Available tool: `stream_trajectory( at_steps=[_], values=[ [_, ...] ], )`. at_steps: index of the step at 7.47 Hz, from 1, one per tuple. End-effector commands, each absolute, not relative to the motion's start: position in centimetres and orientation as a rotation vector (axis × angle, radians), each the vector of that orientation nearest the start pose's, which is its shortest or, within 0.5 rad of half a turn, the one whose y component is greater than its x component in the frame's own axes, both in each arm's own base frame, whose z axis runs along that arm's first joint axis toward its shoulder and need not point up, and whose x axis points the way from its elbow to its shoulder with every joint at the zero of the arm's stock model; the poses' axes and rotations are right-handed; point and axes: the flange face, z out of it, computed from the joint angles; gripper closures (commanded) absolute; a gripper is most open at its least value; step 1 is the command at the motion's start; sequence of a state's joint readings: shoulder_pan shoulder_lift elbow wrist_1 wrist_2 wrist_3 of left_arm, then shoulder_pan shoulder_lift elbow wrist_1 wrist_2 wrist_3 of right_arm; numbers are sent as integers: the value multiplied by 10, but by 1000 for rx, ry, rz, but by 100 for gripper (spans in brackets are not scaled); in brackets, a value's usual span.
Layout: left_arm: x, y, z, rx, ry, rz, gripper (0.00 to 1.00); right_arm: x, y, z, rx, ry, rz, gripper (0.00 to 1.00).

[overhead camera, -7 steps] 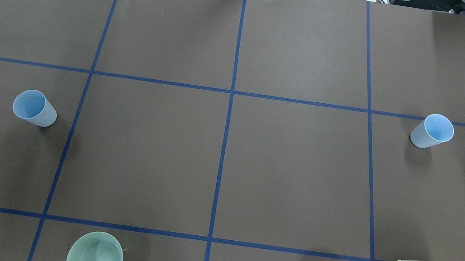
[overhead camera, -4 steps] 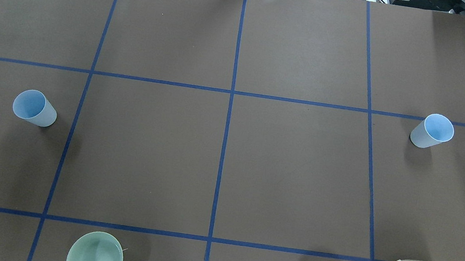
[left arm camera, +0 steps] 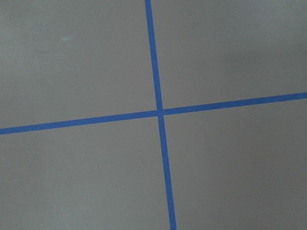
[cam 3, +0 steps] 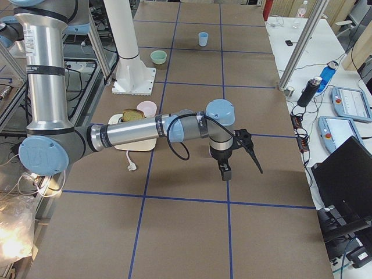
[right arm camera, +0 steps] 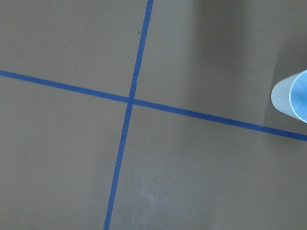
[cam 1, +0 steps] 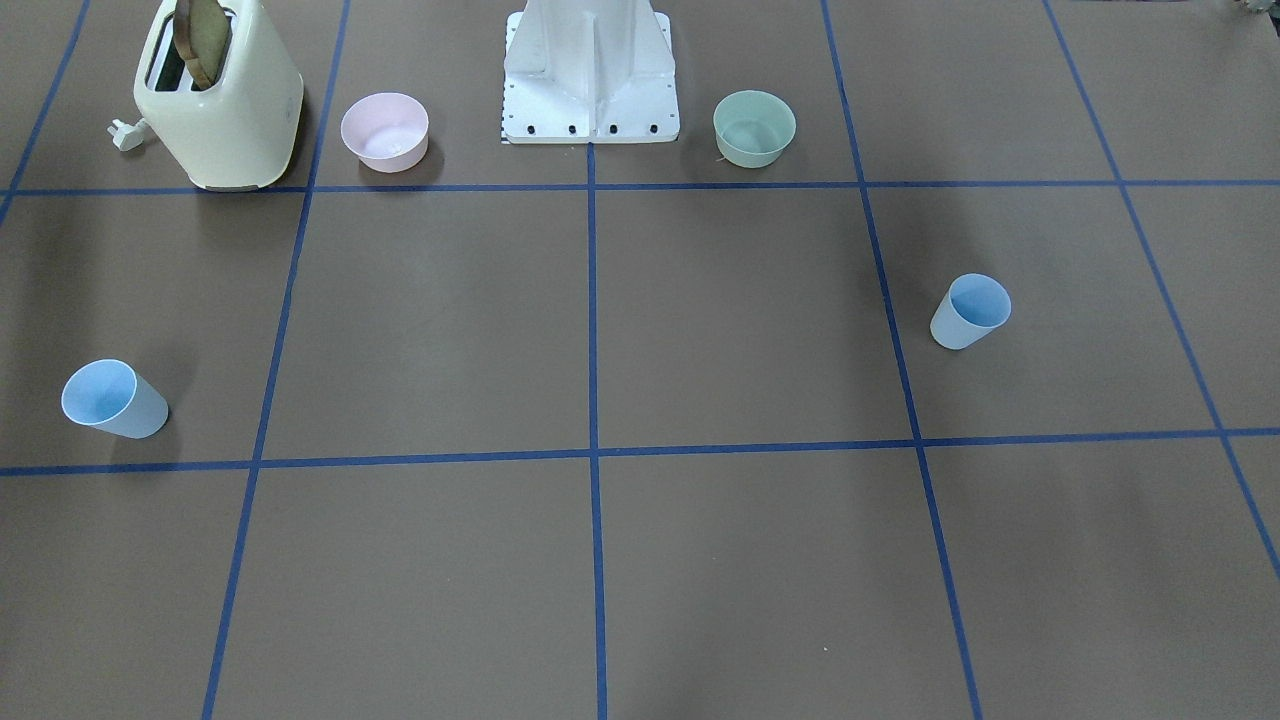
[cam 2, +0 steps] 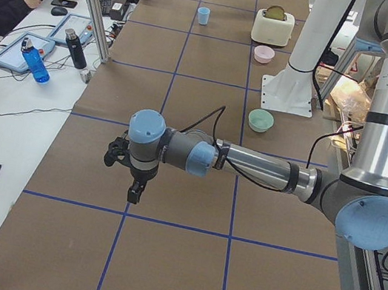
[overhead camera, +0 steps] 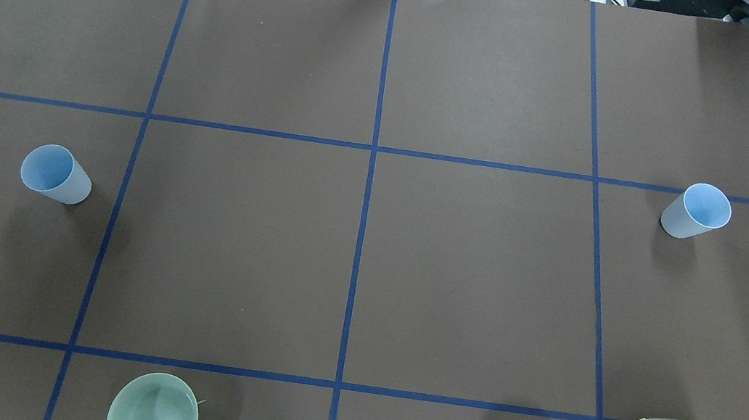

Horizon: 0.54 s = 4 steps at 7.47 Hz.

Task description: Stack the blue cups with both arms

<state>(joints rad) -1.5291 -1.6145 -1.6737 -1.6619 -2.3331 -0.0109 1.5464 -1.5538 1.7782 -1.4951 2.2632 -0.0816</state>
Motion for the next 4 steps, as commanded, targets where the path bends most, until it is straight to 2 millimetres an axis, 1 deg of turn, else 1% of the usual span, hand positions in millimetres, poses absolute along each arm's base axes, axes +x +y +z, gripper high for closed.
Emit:
stream_trajectory(
  at_steps=[1, 2, 3, 4],
  values=[
    [-42, -556, 537, 382, 752, 187, 1, 56, -524, 535, 415, -682, -220, 0],
    [-42, -553, 533, 432, 756, 210, 1, 56, -525, 534, 416, -685, -208, 0],
    [-41, -555, 535, 455, 756, 218, 1, 56, -528, 527, 428, -685, -211, 0],
    [-38, -554, 522, 467, 767, 191, 1, 51, -531, 524, 418, -697, -181, 0]
  ],
)
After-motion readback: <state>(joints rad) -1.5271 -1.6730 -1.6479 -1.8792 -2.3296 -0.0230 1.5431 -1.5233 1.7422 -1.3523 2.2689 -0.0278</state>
